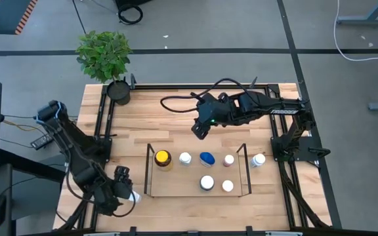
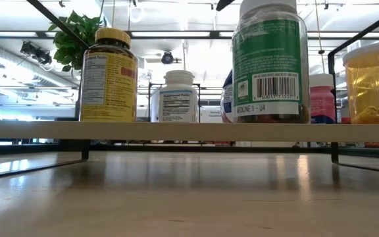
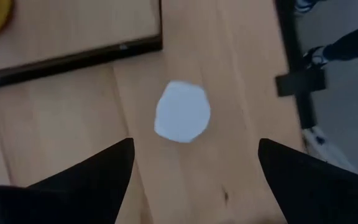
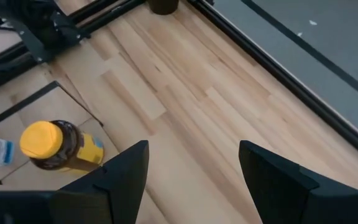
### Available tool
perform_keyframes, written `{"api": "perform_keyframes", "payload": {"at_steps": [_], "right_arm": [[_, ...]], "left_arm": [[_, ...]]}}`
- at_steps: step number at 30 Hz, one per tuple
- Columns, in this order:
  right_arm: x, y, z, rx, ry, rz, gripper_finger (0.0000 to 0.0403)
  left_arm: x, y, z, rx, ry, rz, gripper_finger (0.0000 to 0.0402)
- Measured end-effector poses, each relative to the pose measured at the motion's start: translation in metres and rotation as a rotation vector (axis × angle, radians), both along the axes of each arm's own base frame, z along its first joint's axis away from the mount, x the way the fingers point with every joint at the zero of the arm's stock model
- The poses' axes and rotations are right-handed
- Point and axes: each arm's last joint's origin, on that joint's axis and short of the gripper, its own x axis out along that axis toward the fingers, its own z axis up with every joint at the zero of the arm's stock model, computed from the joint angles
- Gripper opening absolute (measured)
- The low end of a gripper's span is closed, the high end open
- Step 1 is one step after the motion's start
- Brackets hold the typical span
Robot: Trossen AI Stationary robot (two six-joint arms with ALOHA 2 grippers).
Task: Pick and place medicine bottles onto shelf by color
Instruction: Align the blue patterned pill bottle with the other blue patterned pill bottle on the shelf
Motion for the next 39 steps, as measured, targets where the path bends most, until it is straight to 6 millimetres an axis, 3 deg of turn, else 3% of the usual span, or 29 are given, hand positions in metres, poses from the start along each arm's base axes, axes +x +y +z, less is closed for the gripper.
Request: {"api": "perform_keyframes", "payload": {"at_steps": [8, 28, 39], "right_arm": [[-0.001, 0.009, 0.0, 0.026, -0.02, -0.013, 0.0257], [-0.005, 0.034, 0.001, 0.03, -0.072, -0.05, 0.0257], [-0.005, 0.034, 0.001, 0.027, -0.076, -0.056, 0.0257]], "left_arm": [[-0.005, -0.003, -0.026, 0.031, -0.084, -0.026, 0.0348], [0.002, -0.009, -0.041, 0.073, -0.171, -0.087, 0.0348], [0.008, -0.016, -0.058, 0.126, -0.143, -0.111, 0.0347]]}}
